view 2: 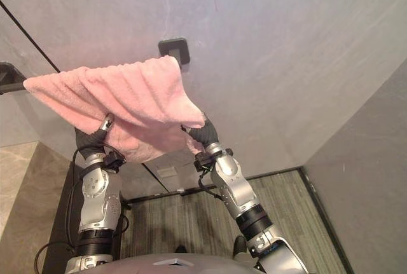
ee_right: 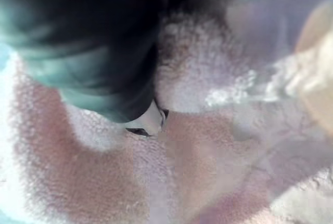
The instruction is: Organize washtable
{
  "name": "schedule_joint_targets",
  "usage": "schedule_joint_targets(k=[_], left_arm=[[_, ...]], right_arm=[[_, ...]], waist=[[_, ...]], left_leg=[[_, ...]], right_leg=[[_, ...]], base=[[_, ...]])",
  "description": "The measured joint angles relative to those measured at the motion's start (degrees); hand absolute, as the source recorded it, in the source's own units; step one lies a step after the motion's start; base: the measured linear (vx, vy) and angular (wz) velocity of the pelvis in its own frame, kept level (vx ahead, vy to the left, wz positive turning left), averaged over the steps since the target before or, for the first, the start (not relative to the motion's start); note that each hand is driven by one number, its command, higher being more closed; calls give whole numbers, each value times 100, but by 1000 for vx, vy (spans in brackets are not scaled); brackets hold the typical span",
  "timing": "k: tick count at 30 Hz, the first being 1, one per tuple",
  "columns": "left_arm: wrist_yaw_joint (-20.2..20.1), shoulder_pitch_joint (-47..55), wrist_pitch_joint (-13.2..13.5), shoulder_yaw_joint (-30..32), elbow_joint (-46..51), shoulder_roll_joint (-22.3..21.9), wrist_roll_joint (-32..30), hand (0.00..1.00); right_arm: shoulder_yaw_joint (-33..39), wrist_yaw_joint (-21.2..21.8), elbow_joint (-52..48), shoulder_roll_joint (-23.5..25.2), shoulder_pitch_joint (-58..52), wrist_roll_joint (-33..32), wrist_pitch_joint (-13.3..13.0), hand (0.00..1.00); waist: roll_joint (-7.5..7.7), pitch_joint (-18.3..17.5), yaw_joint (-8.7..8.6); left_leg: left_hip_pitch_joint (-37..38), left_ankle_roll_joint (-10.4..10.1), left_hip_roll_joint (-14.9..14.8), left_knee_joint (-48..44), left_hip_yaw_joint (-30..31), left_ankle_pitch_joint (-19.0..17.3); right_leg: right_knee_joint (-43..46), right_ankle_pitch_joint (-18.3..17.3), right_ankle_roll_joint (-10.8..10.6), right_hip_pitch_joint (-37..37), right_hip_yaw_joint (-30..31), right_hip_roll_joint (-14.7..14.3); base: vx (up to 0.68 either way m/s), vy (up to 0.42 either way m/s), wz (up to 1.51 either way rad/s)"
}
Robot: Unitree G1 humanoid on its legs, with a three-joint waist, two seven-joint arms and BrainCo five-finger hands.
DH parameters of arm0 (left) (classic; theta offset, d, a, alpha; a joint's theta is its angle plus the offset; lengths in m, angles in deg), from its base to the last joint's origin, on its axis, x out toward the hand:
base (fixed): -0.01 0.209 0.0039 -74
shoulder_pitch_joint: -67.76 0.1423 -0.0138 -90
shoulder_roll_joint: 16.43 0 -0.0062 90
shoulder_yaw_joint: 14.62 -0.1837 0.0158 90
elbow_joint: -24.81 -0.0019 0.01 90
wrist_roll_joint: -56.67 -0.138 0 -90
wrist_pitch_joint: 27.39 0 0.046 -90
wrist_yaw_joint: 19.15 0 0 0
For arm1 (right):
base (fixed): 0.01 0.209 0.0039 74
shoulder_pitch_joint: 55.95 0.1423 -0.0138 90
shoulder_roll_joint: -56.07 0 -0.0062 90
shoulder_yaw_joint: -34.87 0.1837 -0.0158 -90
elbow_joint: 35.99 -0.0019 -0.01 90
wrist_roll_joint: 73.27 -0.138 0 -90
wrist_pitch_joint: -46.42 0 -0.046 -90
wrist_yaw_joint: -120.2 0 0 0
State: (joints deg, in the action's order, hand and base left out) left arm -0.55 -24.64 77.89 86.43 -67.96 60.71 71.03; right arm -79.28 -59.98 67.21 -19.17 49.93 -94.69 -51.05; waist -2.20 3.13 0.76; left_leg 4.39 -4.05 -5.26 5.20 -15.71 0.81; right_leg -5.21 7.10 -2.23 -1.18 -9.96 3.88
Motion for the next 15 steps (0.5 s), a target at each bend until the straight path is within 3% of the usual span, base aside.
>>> schedule_joint_targets(k=[15], left_arm=[[-188, 53, 12, 302, 0, -5, -4, 100]], right_arm=[[-59, 82, 4, 1, -1, -226, 0, 100]], waist=[[-5, -36, 8]], left_leg=[[-1, -1, -1, 7, 39, 11]], right_leg=[[0, 0, -1, 18, -35, 3]], base=[[0, 0, 0]])
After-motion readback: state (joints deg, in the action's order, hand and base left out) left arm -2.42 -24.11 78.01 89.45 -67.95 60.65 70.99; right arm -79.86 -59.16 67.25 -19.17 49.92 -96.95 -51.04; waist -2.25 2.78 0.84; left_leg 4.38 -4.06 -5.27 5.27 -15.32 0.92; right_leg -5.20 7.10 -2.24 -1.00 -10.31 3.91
